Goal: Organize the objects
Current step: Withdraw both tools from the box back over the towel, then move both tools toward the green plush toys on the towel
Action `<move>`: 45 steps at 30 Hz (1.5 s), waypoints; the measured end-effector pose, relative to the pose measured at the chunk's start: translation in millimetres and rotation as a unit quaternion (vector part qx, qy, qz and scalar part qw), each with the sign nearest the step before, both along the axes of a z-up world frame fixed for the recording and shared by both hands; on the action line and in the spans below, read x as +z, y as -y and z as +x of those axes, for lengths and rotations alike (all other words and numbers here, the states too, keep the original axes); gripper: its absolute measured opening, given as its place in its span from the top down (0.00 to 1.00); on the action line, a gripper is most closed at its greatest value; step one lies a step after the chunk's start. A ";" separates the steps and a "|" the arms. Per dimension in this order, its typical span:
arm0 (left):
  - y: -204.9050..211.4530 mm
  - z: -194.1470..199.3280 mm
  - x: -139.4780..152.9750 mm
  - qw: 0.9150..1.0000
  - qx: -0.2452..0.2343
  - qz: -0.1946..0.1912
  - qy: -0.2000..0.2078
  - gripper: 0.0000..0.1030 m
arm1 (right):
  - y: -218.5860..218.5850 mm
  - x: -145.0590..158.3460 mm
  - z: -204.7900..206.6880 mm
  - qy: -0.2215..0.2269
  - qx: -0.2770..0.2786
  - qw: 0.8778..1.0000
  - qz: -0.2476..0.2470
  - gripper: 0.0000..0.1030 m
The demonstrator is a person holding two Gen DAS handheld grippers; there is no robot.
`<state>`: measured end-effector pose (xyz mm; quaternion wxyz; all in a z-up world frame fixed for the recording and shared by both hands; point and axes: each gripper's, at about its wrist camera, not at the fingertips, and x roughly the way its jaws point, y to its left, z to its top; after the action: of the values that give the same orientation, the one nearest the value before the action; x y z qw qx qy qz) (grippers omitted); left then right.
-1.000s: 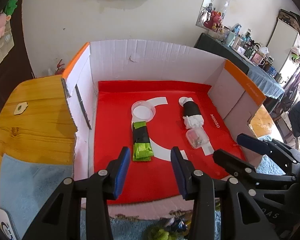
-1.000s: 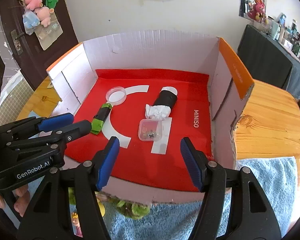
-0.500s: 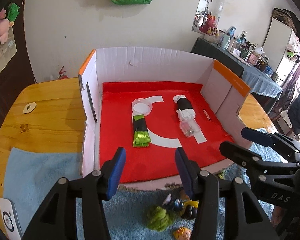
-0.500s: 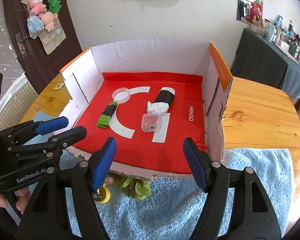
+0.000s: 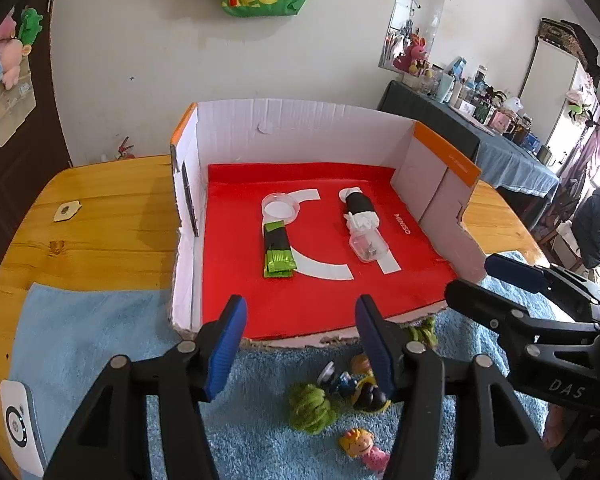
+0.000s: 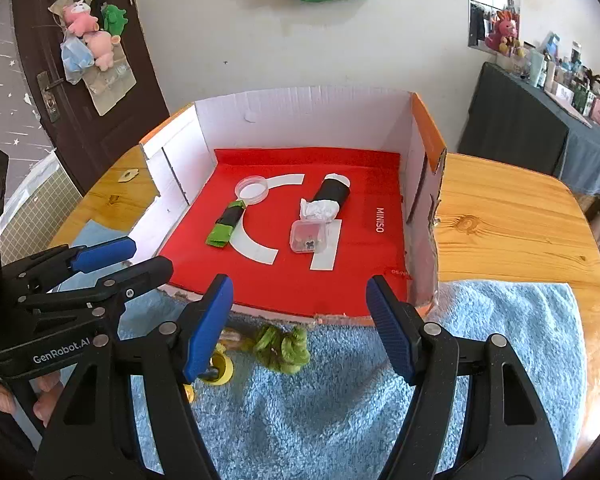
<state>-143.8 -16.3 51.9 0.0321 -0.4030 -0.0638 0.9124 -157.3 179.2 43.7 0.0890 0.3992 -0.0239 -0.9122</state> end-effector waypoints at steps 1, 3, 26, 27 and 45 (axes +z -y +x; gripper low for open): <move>-0.2 2.1 0.5 1.000 0.001 -0.002 -0.002 0.37 | 0.2 0.2 2.0 -0.001 0.000 1.000 0.001 0.34; -0.7 5.0 1.0 1.000 0.002 -0.002 -0.004 0.37 | 0.5 0.0 4.9 -0.001 -0.001 1.000 0.001 0.34; -3.3 37.3 -5.8 1.000 0.002 0.004 -0.003 0.30 | 2.5 -5.5 43.5 -0.002 -0.001 1.000 -0.007 0.22; -3.6 39.3 -6.7 1.000 0.002 0.003 -0.002 0.28 | 2.4 -6.1 45.0 -0.002 -0.002 1.000 -0.007 0.22; -6.8 60.5 -20.4 1.000 0.004 0.008 0.005 0.20 | 2.3 -18.6 66.3 0.005 -0.012 1.000 -0.006 0.10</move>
<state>-83.3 -9.5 31.5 0.0307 -0.4074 -0.0727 0.9098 -91.0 176.9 25.1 0.0806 0.4029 -0.0340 -0.9110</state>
